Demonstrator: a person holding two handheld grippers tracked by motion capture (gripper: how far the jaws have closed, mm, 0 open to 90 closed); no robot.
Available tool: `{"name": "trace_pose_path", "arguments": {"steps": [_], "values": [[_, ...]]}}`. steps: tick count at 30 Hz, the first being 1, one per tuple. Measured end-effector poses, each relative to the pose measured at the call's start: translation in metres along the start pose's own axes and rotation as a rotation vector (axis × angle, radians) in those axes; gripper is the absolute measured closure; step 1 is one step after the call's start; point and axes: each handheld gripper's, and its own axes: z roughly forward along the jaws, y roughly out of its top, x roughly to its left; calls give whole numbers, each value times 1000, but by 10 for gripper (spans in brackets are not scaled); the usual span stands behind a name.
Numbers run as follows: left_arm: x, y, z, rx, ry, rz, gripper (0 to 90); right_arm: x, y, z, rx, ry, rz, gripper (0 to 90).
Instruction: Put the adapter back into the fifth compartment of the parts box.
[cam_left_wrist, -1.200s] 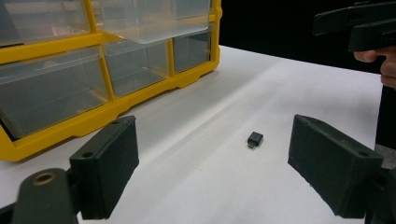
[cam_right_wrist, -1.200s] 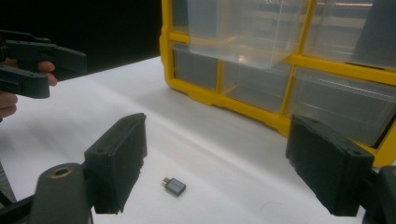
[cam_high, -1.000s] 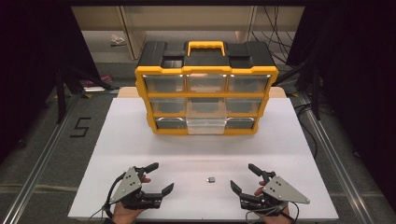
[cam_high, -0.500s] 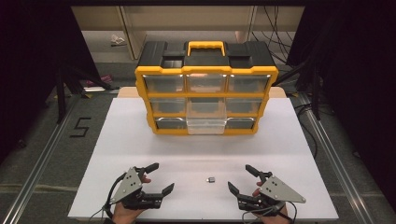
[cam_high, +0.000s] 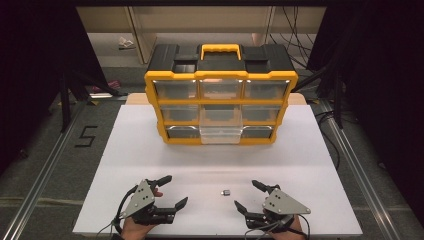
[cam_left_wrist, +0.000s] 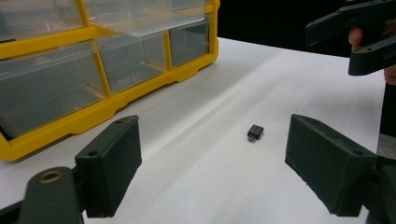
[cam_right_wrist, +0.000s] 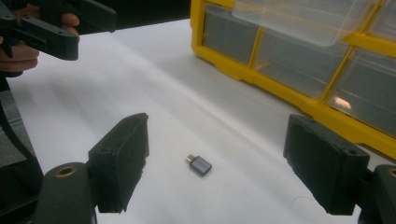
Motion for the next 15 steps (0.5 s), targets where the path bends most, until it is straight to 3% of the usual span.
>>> {"name": "trace_pose_path", "arguments": {"steps": [15], "values": [[-2,0,1,6,3,12,181,-7,9,6,30,36,11,232]]}}
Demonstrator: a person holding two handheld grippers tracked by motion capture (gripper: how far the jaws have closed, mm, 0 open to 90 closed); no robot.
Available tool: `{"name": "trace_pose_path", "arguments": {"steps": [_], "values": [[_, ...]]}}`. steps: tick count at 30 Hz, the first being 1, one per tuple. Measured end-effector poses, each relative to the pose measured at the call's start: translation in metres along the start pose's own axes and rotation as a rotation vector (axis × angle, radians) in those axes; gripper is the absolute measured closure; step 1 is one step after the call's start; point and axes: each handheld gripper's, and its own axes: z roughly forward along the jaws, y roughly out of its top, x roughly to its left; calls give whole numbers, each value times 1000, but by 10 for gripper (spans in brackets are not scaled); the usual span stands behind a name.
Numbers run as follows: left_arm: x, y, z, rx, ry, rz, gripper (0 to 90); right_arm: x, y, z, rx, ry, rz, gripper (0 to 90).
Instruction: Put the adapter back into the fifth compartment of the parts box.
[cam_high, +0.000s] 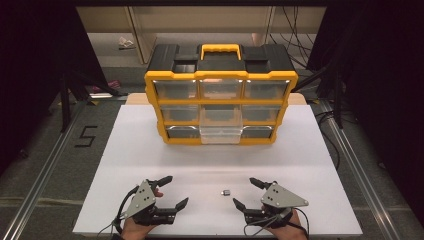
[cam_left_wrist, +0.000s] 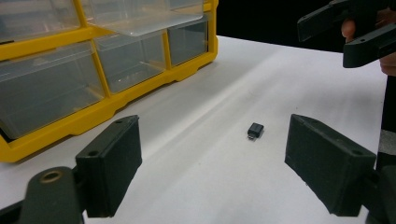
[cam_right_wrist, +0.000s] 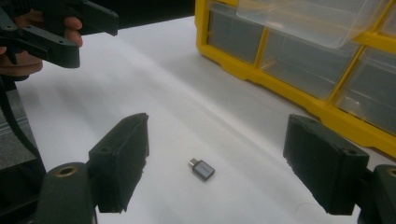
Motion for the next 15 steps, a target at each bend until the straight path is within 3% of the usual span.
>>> {"name": "trace_pose_path", "arguments": {"steps": [15], "values": [[-1,0,1,6,1,9,181,-2,3,19,124,16,-24,237]]}}
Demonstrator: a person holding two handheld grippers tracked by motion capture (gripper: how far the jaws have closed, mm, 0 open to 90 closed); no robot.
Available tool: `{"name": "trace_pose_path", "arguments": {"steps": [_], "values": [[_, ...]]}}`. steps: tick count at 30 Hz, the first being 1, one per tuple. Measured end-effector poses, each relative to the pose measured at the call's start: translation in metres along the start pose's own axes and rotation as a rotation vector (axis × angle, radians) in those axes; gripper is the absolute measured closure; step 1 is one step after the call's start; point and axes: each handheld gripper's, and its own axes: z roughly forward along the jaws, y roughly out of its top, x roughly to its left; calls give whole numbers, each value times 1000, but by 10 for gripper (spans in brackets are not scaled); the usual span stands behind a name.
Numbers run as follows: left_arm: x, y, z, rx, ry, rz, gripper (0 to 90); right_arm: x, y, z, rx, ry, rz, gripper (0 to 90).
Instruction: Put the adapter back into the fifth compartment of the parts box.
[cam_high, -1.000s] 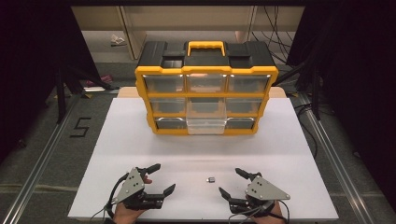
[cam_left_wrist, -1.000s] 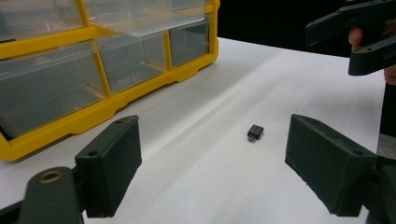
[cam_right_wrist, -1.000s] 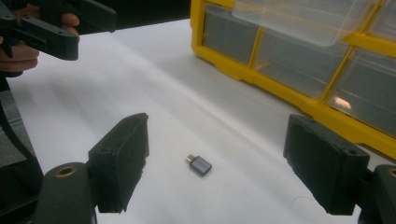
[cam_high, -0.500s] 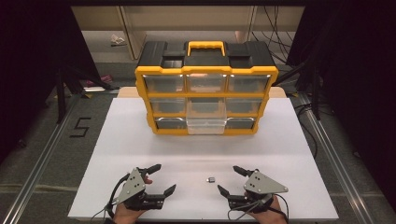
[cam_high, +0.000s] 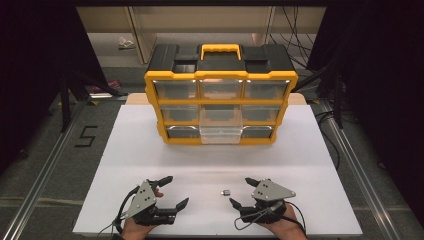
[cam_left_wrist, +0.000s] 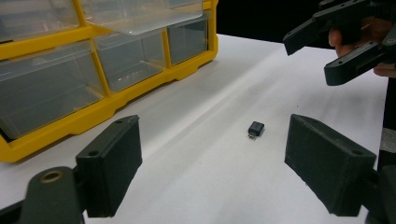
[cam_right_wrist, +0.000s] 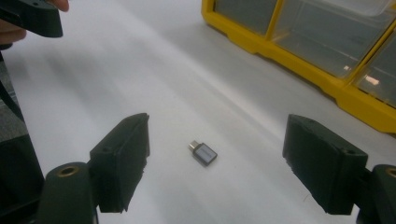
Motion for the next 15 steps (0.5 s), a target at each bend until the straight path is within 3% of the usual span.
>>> {"name": "trace_pose_path", "arguments": {"steps": [15], "values": [[0,0,0,2,2,5,184,2,2,16,81,27,-19,242]]}}
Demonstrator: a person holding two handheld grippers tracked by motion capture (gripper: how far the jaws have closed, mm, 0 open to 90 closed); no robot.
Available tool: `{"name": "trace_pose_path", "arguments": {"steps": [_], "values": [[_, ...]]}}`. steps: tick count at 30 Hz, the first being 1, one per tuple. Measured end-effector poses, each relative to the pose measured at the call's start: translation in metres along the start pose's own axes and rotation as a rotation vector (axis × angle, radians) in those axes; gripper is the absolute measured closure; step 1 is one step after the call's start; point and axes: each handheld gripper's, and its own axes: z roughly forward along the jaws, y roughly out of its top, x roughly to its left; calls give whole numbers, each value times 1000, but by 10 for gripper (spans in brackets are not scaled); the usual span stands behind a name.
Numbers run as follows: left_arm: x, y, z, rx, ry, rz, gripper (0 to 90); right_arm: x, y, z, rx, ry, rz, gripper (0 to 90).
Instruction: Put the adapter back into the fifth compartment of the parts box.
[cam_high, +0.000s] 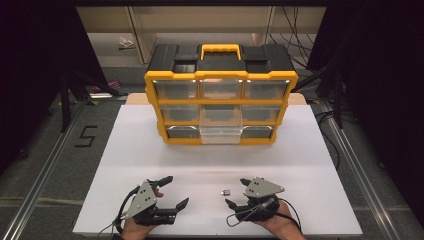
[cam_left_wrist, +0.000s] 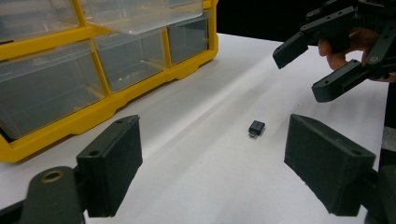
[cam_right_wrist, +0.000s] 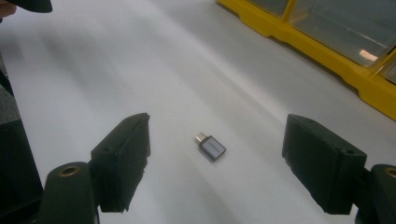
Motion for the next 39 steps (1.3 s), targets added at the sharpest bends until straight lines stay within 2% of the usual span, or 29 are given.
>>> {"name": "trace_pose_path", "arguments": {"steps": [23,39], "values": [[0,0,0,5,4,4,185,6,4,14,93,44,-87,257],[0,0,1,11,5,9,185,7,4,23,156,58,-118,329]]}}
